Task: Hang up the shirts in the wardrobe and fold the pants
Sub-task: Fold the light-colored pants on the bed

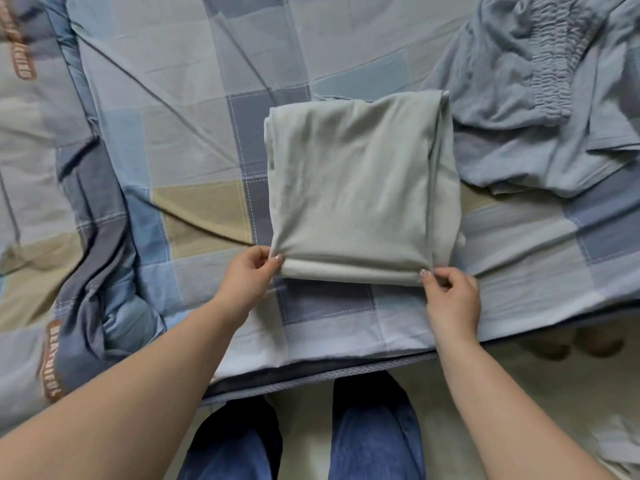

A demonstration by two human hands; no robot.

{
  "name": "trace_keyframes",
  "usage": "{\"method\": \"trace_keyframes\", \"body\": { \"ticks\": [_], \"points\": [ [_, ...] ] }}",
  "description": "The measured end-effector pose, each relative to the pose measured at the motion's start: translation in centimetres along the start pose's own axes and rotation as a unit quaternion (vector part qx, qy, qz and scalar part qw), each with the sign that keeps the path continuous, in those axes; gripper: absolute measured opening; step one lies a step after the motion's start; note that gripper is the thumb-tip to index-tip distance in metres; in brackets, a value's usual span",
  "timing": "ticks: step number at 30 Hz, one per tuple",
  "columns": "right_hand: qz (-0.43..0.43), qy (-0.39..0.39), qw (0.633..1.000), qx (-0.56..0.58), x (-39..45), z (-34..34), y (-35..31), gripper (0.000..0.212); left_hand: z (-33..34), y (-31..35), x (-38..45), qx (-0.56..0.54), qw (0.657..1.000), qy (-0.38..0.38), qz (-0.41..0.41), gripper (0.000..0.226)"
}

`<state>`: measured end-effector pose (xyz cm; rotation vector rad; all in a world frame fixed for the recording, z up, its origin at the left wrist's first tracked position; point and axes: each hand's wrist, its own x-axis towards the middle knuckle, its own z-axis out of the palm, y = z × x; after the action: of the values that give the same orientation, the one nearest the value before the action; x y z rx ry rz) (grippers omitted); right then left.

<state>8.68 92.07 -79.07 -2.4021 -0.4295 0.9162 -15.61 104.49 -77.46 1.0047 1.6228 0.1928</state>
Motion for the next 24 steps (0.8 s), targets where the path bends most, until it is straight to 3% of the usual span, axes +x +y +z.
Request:
{"method": "trace_keyframes", "body": {
  "ticks": [3, 6, 9, 11, 15, 19, 21, 24],
  "points": [
    [-0.058, 0.030, 0.997, -0.038, 0.1, -0.6, -1.3, 0.018, 0.1, 0.6, 0.4, 0.006, 1.000, -0.024, 0.000, 0.002],
    [-0.156, 0.063, 0.986, -0.002, 1.9, -1.7, -4.3, 0.025, -0.4, 2.8, 2.1, 0.002, 0.999, -0.029, 0.037, 0.017],
    [-0.214, 0.020, 0.977, -0.010, 5.3, -2.0, -8.3, 0.029, -0.5, 5.6, 4.5, -0.005, 0.999, -0.015, 0.044, 0.026],
    [-0.196, -0.034, 0.980, -0.026, 7.5, -1.4, -10.6, 0.030, -0.2, 7.5, 6.2, -0.026, 0.999, -0.010, 0.031, 0.028],
    [-0.154, -0.074, 0.983, -0.064, 10.0, -0.5, -12.8, 0.028, 0.8, 10.0, 8.3, -0.026, 0.999, 0.016, 0.026, 0.006],
    [-0.106, -0.123, 0.984, -0.077, 10.6, 0.2, -13.3, 0.022, 1.9, 11.0, 9.0, -0.054, 0.998, 0.023, 0.017, 0.018],
    [-0.053, -0.168, 0.984, -0.038, 10.7, 0.6, -13.6, 0.022, 2.4, 11.1, 9.2, -0.078, 0.996, 0.030, 0.011, 0.022],
    [0.056, -0.233, 0.960, 0.143, 10.5, 1.0, -14.0, 0.013, 2.8, 11.2, 9.6, -0.107, 0.994, 0.036, 0.011, 0.013]
  ]
}}
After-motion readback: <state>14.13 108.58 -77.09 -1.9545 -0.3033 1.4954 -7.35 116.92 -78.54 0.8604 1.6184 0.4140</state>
